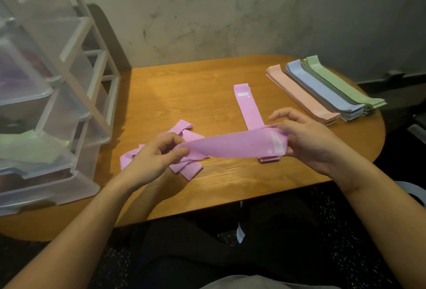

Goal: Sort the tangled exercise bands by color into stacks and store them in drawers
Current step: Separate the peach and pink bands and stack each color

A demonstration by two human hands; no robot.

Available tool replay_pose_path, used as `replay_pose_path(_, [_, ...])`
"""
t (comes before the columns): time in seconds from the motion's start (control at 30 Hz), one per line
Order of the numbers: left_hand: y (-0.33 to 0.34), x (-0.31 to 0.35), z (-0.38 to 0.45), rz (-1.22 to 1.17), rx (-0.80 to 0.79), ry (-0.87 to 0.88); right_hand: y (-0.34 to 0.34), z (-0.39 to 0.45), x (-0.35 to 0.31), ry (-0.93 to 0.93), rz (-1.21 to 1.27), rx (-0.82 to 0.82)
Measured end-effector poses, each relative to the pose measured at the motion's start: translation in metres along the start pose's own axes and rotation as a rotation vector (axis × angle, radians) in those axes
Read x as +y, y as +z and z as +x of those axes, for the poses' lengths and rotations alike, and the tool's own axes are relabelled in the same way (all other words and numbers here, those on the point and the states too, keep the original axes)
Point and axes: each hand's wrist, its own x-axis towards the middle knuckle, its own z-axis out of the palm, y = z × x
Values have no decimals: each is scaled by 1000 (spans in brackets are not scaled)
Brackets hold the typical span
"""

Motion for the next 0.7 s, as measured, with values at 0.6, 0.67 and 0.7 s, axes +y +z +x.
replay_pose_path(0.6, [-2, 35, 8, -55, -30, -96, -30, -6, 2, 249, -48, -316])
replay_pose_path(0.67, [-6, 37, 11, 73, -103, -114, -32, -3, 3, 237, -88, -257])
replay_pose_path(0.7, [-9, 36, 13, 135, -140, -130, -35, -2, 3, 243, -31, -249])
